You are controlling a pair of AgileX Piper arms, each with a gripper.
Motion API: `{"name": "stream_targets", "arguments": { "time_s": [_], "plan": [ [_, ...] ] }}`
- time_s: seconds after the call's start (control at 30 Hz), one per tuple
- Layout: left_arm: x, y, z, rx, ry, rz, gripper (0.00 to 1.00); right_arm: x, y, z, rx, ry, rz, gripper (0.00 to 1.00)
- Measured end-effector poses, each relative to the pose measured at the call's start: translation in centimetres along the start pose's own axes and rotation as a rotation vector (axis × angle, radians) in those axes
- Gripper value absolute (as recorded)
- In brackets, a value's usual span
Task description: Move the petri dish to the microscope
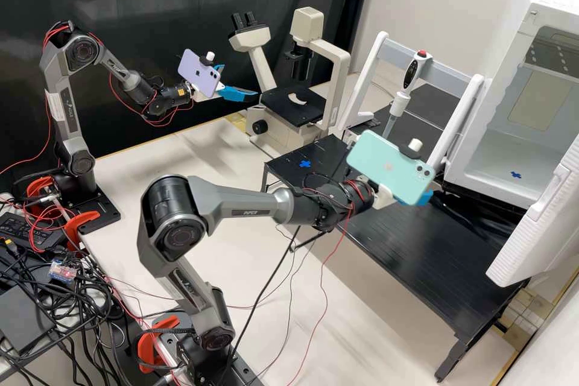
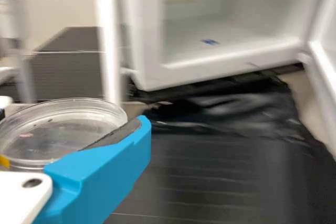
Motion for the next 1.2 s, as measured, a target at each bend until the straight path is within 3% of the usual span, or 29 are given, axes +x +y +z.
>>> {"name": "stream_targets", "arguments": {
  "time_s": [0.27,0.4,0.6,0.77,1.0,1.2],
  "plan": [
    [0.0,0.0,0.0,0.000,0.000,0.000,1.00,-0.4,-4.5,-5.7,-0.116,0.172,-0.129,0.00],
    [0.0,0.0,0.0,0.000,0.000,0.000,1.00,0.0,-6.3,-8.0,-0.165,0.198,-0.165,0.00],
    [0.0,0.0,0.0,0.000,0.000,0.000,1.00,1.3,-9.3,-11.7,-0.210,0.209,-0.215,0.00],
    [0.0,0.0,0.0,0.000,0.000,0.000,1.00,2.5,-11.9,-14.5,-0.287,0.199,-0.217,0.00],
    [0.0,0.0,0.0,0.000,0.000,0.000,1.00,3.8,-14.9,-16.6,-0.318,0.181,-0.110,0.00],
    [0.0,0.0,0.0,0.000,0.000,0.000,1.00,5.2,-16.5,-17.3,-0.269,0.233,0.084,0.00]
  ]
}}
